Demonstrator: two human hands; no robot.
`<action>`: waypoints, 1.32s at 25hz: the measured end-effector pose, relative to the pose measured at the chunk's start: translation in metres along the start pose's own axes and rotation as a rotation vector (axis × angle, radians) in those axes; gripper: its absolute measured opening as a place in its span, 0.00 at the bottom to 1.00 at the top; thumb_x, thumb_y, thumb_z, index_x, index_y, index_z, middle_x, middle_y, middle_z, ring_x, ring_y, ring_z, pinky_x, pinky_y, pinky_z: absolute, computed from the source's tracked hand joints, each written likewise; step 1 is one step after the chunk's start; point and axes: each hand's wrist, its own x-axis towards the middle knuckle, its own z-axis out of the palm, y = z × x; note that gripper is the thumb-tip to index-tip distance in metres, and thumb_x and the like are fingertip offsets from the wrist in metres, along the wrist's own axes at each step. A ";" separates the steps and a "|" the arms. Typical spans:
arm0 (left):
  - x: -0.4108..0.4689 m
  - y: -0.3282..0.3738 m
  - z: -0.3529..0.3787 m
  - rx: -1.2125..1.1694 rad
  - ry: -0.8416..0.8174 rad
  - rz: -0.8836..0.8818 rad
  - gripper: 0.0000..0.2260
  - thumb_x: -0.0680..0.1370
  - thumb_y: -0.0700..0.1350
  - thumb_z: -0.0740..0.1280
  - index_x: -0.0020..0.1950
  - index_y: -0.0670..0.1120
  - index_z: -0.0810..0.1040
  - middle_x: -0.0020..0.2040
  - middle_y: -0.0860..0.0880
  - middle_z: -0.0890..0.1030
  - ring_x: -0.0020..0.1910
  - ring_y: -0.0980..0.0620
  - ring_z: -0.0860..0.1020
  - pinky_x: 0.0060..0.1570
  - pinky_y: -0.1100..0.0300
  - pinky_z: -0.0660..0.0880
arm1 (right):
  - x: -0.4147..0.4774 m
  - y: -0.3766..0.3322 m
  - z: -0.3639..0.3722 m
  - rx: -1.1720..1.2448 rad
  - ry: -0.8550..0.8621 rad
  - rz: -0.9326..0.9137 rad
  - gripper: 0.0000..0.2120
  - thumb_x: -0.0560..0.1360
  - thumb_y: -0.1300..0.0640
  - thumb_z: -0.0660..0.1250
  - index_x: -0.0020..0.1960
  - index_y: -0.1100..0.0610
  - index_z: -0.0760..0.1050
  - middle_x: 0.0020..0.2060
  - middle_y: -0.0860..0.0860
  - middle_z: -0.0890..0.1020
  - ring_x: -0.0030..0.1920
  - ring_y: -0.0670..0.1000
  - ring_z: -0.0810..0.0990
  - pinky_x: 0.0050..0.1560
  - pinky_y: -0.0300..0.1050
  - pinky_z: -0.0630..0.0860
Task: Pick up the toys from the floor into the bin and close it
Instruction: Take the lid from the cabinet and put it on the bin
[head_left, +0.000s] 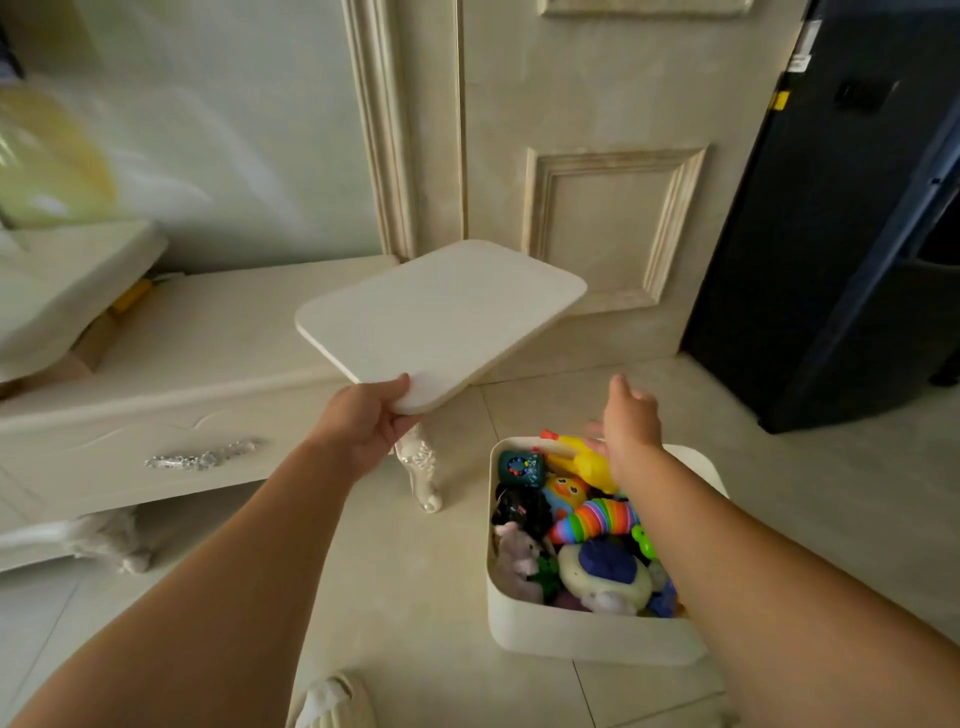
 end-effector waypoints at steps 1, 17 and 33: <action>-0.006 -0.004 0.006 0.099 -0.075 -0.058 0.08 0.80 0.32 0.59 0.56 0.39 0.74 0.42 0.46 0.85 0.37 0.51 0.85 0.34 0.59 0.82 | 0.003 -0.006 -0.015 0.091 0.095 0.012 0.28 0.75 0.41 0.59 0.69 0.56 0.66 0.63 0.56 0.75 0.59 0.61 0.79 0.60 0.61 0.76; 0.029 -0.136 0.027 1.074 -0.125 -0.665 0.20 0.77 0.34 0.66 0.68 0.38 0.67 0.64 0.38 0.73 0.57 0.39 0.78 0.46 0.51 0.81 | 0.044 0.035 -0.163 -0.902 -0.080 0.443 0.27 0.76 0.44 0.65 0.71 0.51 0.61 0.49 0.61 0.76 0.36 0.56 0.76 0.43 0.50 0.76; 0.060 -0.148 0.029 1.657 -0.054 -0.297 0.34 0.80 0.58 0.57 0.77 0.39 0.51 0.68 0.39 0.71 0.60 0.38 0.78 0.56 0.49 0.78 | 0.069 0.061 -0.144 -1.101 -0.236 0.213 0.36 0.78 0.48 0.62 0.79 0.50 0.46 0.75 0.57 0.61 0.72 0.61 0.65 0.68 0.55 0.66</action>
